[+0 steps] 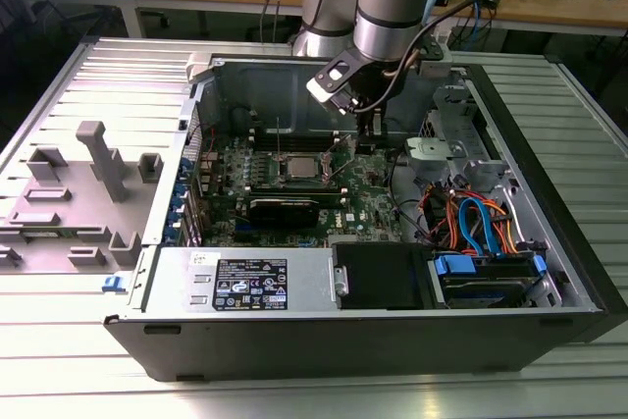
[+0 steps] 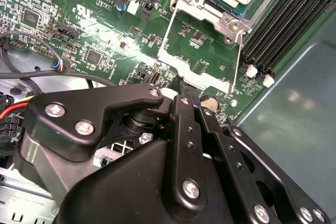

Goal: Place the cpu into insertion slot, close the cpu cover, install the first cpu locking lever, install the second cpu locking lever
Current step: 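Close the cpu cover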

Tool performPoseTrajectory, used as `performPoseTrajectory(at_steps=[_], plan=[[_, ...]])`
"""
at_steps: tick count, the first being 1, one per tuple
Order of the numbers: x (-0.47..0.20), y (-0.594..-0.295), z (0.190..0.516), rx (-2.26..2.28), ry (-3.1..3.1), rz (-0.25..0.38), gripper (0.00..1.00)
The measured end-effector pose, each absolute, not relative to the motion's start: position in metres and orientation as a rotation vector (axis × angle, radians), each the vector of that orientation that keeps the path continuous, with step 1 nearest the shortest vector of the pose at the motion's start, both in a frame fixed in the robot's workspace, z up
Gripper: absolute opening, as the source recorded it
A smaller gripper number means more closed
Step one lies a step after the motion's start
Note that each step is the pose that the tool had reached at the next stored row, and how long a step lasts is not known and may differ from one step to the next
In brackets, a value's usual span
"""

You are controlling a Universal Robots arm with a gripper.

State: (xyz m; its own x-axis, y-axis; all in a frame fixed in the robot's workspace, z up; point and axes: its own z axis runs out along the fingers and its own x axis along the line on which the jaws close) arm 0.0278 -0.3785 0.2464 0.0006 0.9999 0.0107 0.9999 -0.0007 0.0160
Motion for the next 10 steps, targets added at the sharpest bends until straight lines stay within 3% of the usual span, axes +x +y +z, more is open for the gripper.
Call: performPoseTrajectory(at_steps=[10], plan=[[0.016, -0.378, 0.246, 2.219, 2.218, 0.030, 0.11]])
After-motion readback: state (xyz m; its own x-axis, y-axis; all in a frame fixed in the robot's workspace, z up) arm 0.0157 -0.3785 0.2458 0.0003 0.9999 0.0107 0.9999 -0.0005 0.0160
